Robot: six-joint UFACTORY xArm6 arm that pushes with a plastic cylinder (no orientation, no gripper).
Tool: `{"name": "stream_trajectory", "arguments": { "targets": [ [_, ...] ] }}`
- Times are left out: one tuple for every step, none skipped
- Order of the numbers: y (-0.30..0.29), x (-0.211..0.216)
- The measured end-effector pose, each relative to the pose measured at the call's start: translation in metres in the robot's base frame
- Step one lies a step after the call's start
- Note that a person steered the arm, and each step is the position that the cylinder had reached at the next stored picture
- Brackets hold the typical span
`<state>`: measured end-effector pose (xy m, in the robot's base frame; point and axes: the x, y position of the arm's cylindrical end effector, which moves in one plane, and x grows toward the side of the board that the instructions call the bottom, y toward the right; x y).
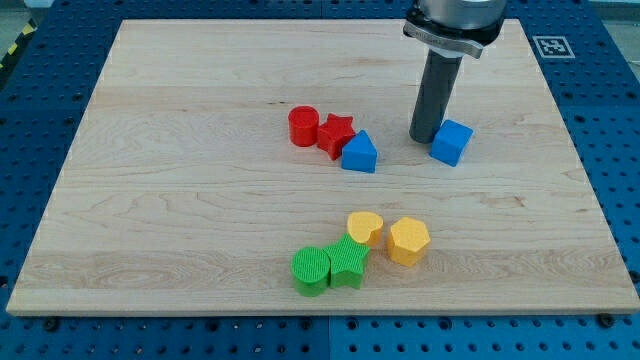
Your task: Point your arm to the center
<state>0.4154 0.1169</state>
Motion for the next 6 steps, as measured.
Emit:
{"name": "stream_trajectory", "arguments": {
  "targets": [
    [-0.031,-0.042],
    [-0.126,-0.055],
    [-0.228,-0.054],
    [-0.271,-0.031],
    [-0.245,-0.002],
    [-0.197,0.015]
  ]
}}
